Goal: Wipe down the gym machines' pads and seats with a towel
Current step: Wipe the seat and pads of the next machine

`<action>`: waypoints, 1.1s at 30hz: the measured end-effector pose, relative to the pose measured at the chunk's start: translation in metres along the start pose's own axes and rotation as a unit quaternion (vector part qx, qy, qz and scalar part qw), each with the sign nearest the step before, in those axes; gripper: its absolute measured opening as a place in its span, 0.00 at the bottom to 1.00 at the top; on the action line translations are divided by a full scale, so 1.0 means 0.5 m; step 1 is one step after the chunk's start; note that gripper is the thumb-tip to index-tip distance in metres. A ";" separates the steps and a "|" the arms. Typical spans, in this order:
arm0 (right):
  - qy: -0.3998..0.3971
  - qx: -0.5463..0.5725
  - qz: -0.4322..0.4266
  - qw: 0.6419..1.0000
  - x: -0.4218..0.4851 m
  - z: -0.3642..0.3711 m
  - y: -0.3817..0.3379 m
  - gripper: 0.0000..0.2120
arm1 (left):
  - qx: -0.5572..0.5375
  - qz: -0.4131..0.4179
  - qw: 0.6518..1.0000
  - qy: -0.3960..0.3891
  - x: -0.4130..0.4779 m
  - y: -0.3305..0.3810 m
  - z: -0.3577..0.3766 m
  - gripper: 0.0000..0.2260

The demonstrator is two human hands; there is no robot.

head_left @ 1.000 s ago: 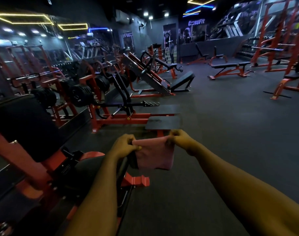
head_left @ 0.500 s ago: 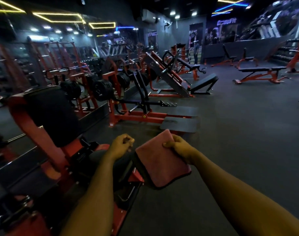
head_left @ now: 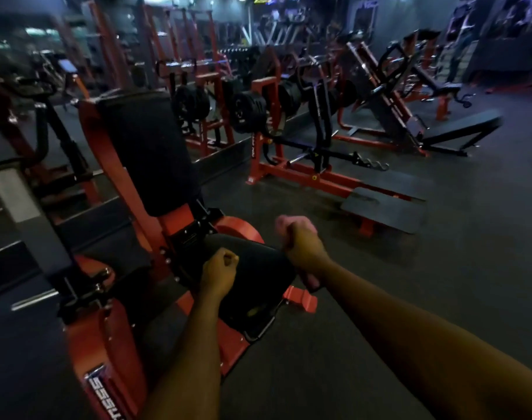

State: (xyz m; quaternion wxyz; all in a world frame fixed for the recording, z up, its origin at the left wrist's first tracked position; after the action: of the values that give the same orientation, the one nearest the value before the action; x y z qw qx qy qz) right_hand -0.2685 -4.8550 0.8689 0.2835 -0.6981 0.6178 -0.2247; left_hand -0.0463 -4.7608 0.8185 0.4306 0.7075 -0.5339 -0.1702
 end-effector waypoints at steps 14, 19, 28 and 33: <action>-0.199 -0.292 -0.076 0.932 0.084 0.278 0.101 0.37 | 0.148 -0.162 0.974 0.065 -0.011 -0.219 0.023 0.16; -0.147 -0.262 -0.022 0.954 0.116 0.305 0.084 0.33 | 0.210 -0.146 0.967 0.010 -0.009 -0.218 0.040 0.19; -0.083 -0.170 0.029 0.982 0.044 0.303 0.065 0.30 | 0.258 -0.121 0.956 -0.071 0.016 -0.192 0.034 0.19; -0.070 -0.139 0.056 0.986 -0.045 0.342 0.020 0.27 | 0.218 -0.055 0.974 -0.038 0.100 -0.168 0.022 0.18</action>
State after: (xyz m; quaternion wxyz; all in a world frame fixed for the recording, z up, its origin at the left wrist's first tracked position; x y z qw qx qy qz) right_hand -0.1651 -4.8134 0.7368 0.2384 -0.7092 0.6597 -0.0710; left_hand 0.0157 -4.8056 0.7566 0.2355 0.8055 -0.5346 -0.0999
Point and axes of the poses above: each hand's wrist, its own x-axis towards the middle knuckle, its own z-axis out of the palm, y = z × x, the point moved 10 cm from there along x, towards the middle knuckle, and after that the axes turned 14 degrees about z, right-handed, at the moved point
